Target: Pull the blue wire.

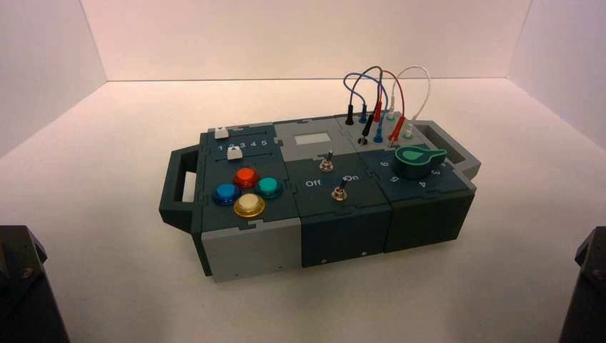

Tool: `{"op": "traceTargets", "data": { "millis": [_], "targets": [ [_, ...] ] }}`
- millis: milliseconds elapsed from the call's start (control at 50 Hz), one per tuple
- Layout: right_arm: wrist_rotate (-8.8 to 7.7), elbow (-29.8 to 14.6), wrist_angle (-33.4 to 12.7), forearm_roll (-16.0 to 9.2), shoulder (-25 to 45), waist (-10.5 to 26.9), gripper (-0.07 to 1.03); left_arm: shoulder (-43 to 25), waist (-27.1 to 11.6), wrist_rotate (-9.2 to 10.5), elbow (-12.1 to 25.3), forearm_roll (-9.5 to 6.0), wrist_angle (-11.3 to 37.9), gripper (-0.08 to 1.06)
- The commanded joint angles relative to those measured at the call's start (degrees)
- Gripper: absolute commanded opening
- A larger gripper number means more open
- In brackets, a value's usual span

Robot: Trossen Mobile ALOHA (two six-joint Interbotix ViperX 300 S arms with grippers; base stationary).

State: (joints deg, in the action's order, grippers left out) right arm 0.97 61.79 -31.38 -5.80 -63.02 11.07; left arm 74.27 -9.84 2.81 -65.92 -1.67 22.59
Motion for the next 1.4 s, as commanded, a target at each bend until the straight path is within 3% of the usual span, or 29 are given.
{"op": "traceTargets", "data": {
  "millis": [20,620,920,1160,1400],
  "targets": [
    [0.09,-1.0,0.3,-0.4,0.6,-0.2,-0.02,-1.1,0.2,-0.18,1.0,0.09,-0.1,-0.03],
    [-0.09,-1.3,-2.5,-2.3,4.1,1.9,-0.02,-4.7,-1.1,-0.62,2.0,-0.53,3.5,-0.03],
    [0.0,-1.9,-4.6,-2.5,10.6,6.9,-0.02,-11.7,-12.6,-0.44,2.4,-0.88,6.2,-0.03],
    [-0.09,-2.5,-5.5,-3.3,15.8,8.1,-0.02,-20.0,-22.5,-0.09,3.0,-0.88,8.0,-0.03],
    [-0.09,-2.6,-5.6,-4.5,20.0,12.8,-0.02,-27.2,-28.3,0.35,4.0,-1.67,8.1,-0.03]
  ]
}}
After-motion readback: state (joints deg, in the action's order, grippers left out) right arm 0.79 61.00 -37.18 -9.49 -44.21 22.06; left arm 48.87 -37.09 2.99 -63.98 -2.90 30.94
